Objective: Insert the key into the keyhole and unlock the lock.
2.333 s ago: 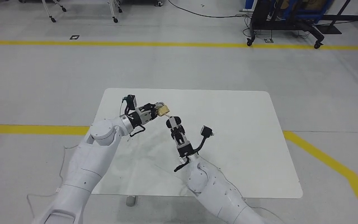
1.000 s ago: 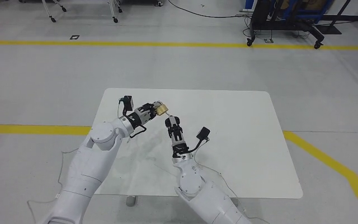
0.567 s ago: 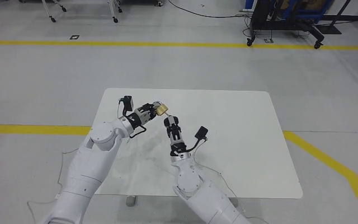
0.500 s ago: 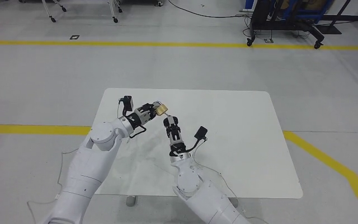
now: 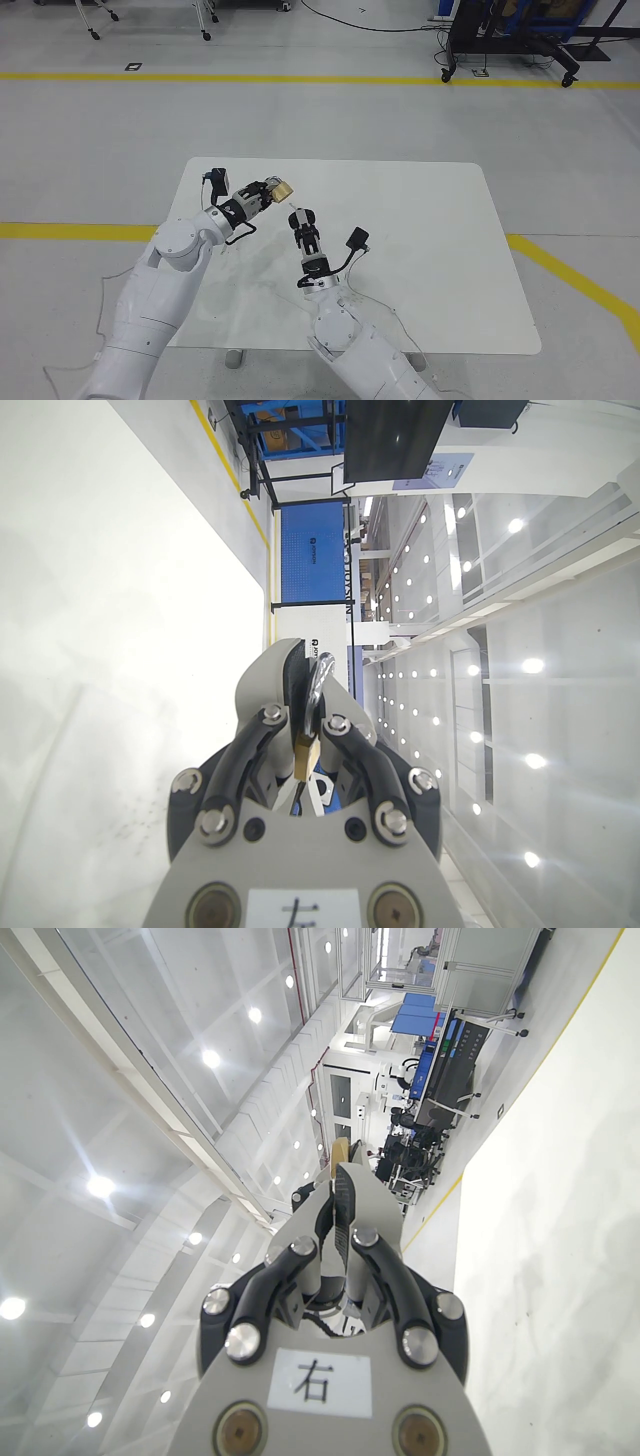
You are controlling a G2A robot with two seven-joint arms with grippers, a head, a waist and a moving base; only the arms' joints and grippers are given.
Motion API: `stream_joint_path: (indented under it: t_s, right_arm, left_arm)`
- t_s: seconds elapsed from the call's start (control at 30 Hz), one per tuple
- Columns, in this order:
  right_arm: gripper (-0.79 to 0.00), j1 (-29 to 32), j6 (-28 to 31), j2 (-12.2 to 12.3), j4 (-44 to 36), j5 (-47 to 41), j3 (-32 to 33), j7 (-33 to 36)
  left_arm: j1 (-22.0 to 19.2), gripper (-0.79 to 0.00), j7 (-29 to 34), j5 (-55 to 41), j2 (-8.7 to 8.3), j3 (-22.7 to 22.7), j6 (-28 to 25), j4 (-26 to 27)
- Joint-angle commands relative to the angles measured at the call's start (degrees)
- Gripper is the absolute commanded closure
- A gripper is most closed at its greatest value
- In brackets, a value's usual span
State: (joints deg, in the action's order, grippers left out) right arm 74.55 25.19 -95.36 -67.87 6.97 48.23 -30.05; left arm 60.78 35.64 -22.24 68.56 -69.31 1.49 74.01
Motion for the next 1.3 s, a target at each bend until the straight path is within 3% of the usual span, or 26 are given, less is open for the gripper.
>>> stream_joint_path:
  t_s: [0.0,0.6,1.27]
  right_arm:
    - [0.000,-0.20,-0.04,-0.16,0.24,-0.01,0.10,-0.02]
    - [0.000,-1.21,-0.62,-1.65,2.18,0.03,1.05,0.19]
    - [0.000,-1.70,-2.32,-3.03,4.30,5.87,1.74,-3.61]
  left_arm:
    - [0.09,0.000,0.01,0.16,0.00,-0.04,-0.14,0.11]
    - [0.26,0.000,0.46,1.53,0.18,0.55,-0.24,0.67]
    - [0.20,0.000,0.03,3.87,0.25,0.74,-0.19,1.15]
